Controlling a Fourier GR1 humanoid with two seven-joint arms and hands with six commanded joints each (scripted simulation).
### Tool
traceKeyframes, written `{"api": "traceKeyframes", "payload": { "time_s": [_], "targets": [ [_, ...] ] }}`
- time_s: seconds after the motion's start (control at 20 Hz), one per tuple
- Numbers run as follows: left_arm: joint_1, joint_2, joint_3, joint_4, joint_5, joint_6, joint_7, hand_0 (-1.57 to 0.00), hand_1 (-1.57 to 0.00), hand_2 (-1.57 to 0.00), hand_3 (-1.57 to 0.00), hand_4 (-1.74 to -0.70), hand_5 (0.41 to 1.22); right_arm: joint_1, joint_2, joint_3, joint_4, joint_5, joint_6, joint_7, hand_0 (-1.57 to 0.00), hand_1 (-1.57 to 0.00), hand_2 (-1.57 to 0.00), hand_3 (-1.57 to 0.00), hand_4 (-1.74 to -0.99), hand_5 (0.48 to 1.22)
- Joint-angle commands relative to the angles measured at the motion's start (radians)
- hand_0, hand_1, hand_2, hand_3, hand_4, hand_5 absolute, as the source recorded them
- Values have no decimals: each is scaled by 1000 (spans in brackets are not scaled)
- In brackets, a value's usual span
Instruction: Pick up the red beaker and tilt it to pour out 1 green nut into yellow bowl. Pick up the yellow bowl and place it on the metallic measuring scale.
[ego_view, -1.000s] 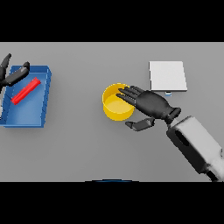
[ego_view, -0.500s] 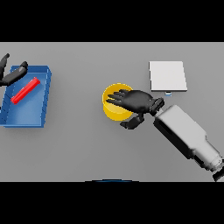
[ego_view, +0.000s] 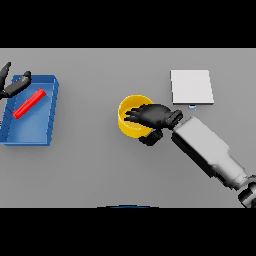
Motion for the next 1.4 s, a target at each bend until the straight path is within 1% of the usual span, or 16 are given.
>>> {"api": "traceKeyframes", "payload": {
  "time_s": [0.0, 0.05, 0.1, 0.15, 0.2, 0.3, 0.35, 0.45, 0.55, 0.6, 0.75, 0.95, 1.05, 1.1, 1.2, 1.35],
  "targets": [
    [-3, -3, 0, 3, -1, 3, 1, 1, 1, 1, 1, -791, 712, -3, -1, 4, 0, 4, -7, -10, -48, -60, -88, -130, -1261, 809],
    [0, -5, -4, 5, -3, 2, -10, 1, 1, 1, 1, -791, 711, -6, 2, 6, 4, 5, -8, -20, -193, -183, -189, -215, -1309, 891],
    [-9, 2, -1, 8, -5, 0, -7, 1, 1, 1, 1, -789, 710, -6, 2, 9, 7, 6, -18, -38, -455, -407, -349, -322, -1363, 957],
    [-6, 1, 0, 0, -3, 3, -5, 1, 1, 1, 1, -788, 710, -8, 6, 9, 14, 5, -18, -39, -678, -640, -594, -572, -1435, 1010],
    [-6, 6, 4, 5, 2, -5, -14, 1, 1, 1, 1, -788, 710, -1, -7, 5, 0, -7, -12, -54, -857, -826, -789, -679, -1492, 1052],
    [11, 6, 6, -4, 5, -1, -17, 1, 1, 1, 1, -787, 707, -5, -8, 11, -8, -7, -4, -59, -1114, -1094, -1071, -882, -1578, 1113],
    [7, 5, 1, -4, 1, -3, -16, 1, 1, 1, 1, -785, 709, -4, -12, 9, -13, -13, 4, -56, -1205, -1189, -1129, -969, -1611, 1135],
    [-4, 3, -1, 1, -3, 0, -10, 1, 1, 1, 1, -784, 711, -1, -23, 8, -27, -25, 26, -50, -1337, -1327, -1246, -1066, -1658, 1166],
    [-15, 8, -4, -3, -5, -8, -5, 1, 1, 1, 1, -782, 710, -5, -18, 9, -34, -28, 44, -17, -1421, -1415, -1323, -1130, -1688, 1186],
    [-5, 0, -3, -8, -1, -1, -10, 1, 1, 1, 1, -785, 712, 0, -24, 10, -41, -34, 46, -24, -1451, -1446, -1330, -1171, -1698, 1193],
    [4, 3, -1, -14, 1, -1, -7, 1, 1, 1, 1, -782, 703, -24, -35, -5, -51, -46, 49, -25, -1510, -1507, -1387, -1195, -1719, 1207],
    [4, 17, -2, -23, -4, -7, -3, 1, 1, 1, 1, -771, 707, -21, -86, -38, -142, -86, 119, 6, -1546, -1545, -1459, -1160, -1732, 1215],
    [7, 11, -3, -33, 4, -9, -5, 1, 1, 1, 1, -776, 702, -20, -108, -55, -197, -98, 147, 43, -1555, -1554, -1491, -1153, -1735, 1217],
    [-1, 4, -4, -26, 3, -4, 4, 1, 1, 1, 1, -780, 702, -20, -109, -57, -204, -94, 144, 60, -1558, -1558, -1451, -1204, -1736, 1218],
    [-11, 6, 9, -13, 19, -13, 4, 1, 1, 1, 1, -788, 702, -14, -123, -66, -227, -87, 141, 94, -1563, -1562, -1447, -1199, -1738, 1219],
    [-8, 7, 13, -16, 25, -15, -6, 1, 1, 1, 1, -799, 704, -6, -161, -86, -256, -95, 142, 83, -1567, -1567, -1507, -1179, -1739, 1219]
  ]
}}
